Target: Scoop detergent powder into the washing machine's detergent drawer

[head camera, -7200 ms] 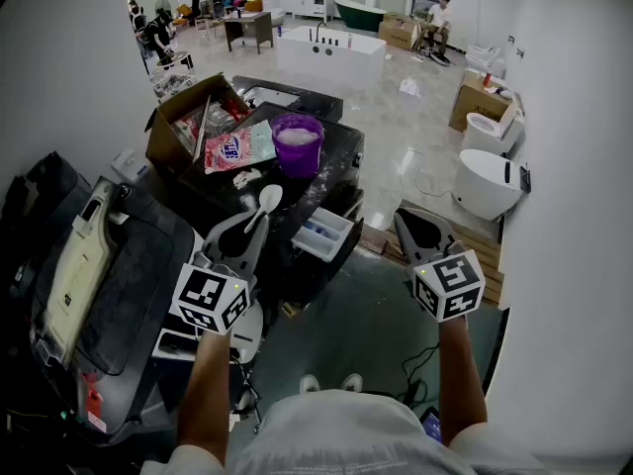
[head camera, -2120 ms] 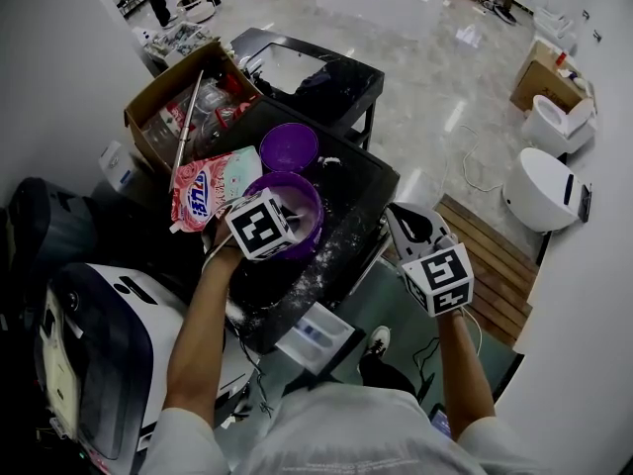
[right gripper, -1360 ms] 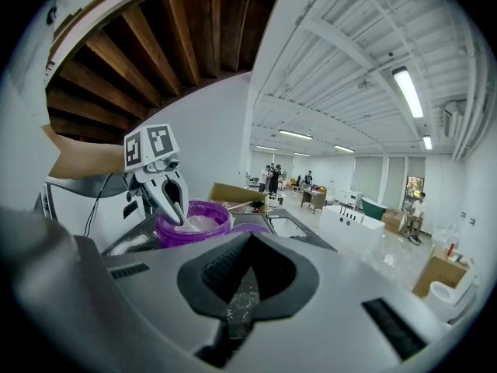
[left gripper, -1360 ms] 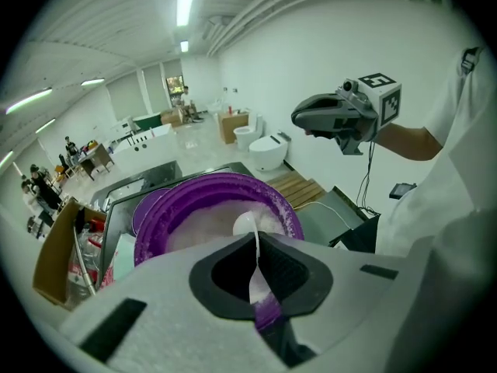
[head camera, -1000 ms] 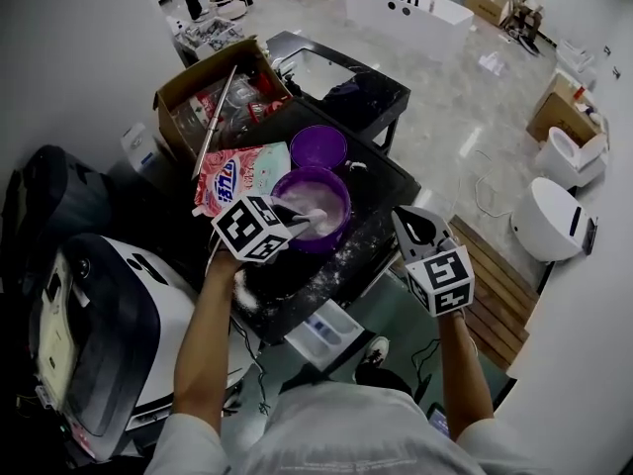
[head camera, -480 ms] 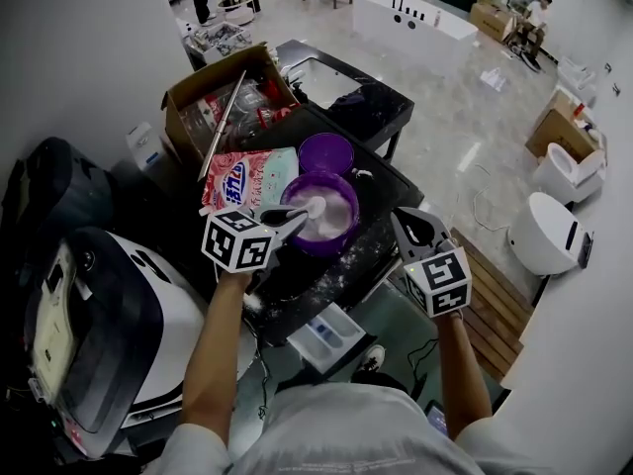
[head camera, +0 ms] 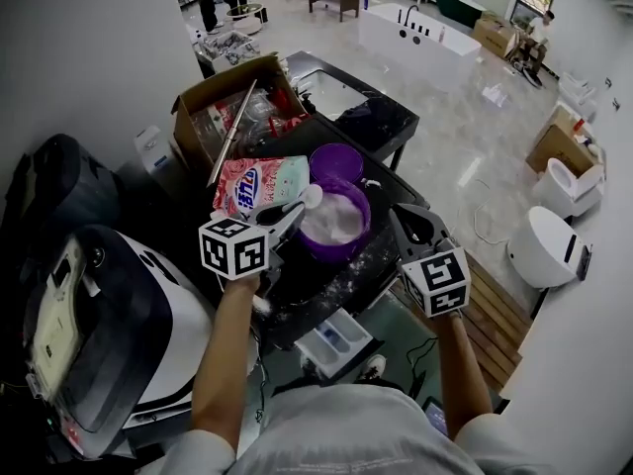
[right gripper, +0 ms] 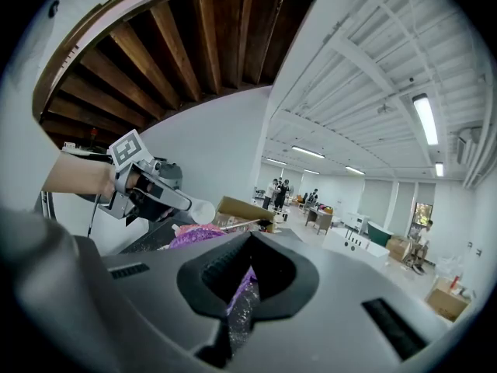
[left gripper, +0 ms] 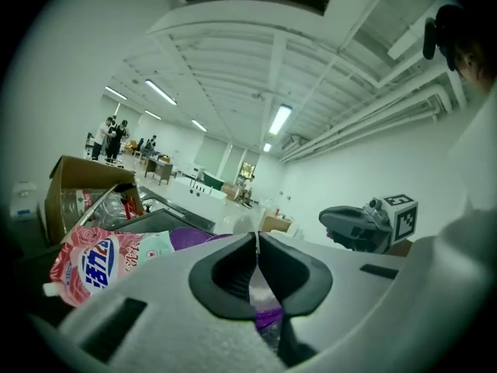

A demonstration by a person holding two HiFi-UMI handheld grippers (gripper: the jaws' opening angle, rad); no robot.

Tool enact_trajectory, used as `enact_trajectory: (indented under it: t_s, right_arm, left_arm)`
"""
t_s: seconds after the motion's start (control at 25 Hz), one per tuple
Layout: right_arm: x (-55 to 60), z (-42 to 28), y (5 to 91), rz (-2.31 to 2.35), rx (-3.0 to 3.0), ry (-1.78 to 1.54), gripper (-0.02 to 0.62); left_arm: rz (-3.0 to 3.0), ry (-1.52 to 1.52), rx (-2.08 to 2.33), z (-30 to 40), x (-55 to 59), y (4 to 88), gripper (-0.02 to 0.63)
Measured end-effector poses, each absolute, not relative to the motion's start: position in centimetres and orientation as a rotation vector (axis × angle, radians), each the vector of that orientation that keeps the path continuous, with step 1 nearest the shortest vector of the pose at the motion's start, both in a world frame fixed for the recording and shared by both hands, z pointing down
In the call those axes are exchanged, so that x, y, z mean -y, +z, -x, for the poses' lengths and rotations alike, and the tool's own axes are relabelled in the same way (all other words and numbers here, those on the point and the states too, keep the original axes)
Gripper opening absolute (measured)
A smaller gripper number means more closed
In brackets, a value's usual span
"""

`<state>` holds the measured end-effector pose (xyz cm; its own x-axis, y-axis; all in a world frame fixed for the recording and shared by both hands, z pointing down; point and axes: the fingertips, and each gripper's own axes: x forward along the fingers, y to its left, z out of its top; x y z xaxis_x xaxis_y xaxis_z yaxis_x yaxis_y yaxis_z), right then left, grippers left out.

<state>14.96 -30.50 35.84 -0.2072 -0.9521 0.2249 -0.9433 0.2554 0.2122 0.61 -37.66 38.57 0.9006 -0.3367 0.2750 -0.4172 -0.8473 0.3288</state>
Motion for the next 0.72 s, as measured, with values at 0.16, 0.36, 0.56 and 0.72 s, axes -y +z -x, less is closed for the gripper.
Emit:
enact_trajectory:
  t_s: [0.16, 0.36, 0.56, 0.72]
  right_arm:
    - [31.1, -12.9, 35.2, -1.734, 2.242, -0.076, 0.005]
    - [31.6, -10.2, 34.4, -1.719, 2.255, -0.127, 0.005]
    - [31.2, -8.7, 34.2, -1.764, 2.23, -0.138, 0.005]
    - [30.1, -8.0, 34.4, -1.795, 2.21, -0.123, 0.005]
  left_arm:
    - [-2.648, 0.175, 0.523, 0.7, 37.3, 37.4, 0.015]
    - [-2.654, 0.103, 0.487, 3.4, 37.6, 35.7, 0.015]
    - [-2.699, 0.087, 0.428, 5.0, 37.3, 34.2, 0.015]
    - [-2.715, 0.075, 0.386, 5.8, 36.3, 33.6, 0.015]
